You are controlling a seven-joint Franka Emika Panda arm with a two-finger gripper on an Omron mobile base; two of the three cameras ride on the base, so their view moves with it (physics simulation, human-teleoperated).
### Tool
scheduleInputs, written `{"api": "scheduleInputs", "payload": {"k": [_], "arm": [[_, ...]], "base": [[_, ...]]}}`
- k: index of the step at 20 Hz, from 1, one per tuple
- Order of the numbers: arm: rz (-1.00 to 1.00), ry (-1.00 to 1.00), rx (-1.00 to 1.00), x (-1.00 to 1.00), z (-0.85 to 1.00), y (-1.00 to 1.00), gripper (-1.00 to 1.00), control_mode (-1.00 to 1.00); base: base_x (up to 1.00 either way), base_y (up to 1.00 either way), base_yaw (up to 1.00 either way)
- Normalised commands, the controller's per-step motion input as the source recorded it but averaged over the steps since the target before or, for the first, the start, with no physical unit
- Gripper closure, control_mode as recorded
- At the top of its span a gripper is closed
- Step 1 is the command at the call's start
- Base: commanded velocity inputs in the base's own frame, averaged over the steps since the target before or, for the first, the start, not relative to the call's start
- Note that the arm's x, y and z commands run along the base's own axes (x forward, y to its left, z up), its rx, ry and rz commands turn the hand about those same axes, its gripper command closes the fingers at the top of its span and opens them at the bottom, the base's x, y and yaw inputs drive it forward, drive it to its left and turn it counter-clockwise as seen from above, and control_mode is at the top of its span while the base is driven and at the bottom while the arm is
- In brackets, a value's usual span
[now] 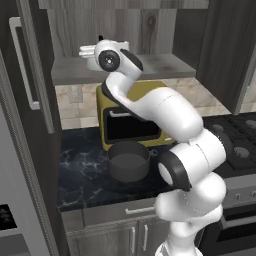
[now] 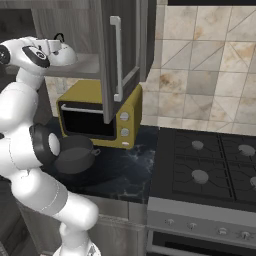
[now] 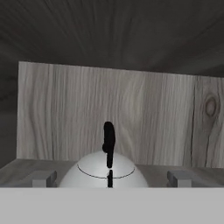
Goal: Pick the kettle from the cabinet and place it on a stove burner. Then pick the pot from the counter and place it on another stove burner. Finally, turn both burners on.
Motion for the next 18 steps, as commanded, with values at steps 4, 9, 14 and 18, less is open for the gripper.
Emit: {"api": "scheduleInputs", "payload": {"k": [4, 9, 14, 18], "arm": [[0.00, 0.00, 0.02, 0.23, 0.00, -0.04, -1.00, -1.00], [0.00, 0.00, 0.02, 0.20, 0.00, -0.02, -1.00, -1.00], [0.00, 0.00, 0.00, 0.20, 0.02, 0.00, -1.00, -1.00], [0.00, 0.00, 0.00, 0.22, 0.00, 0.00, -1.00, -1.00]], "base": [[0.00, 0.00, 0.00], [0.00, 0.00, 0.00], [0.00, 0.00, 0.00], [0.00, 0.00, 0.00]]}}
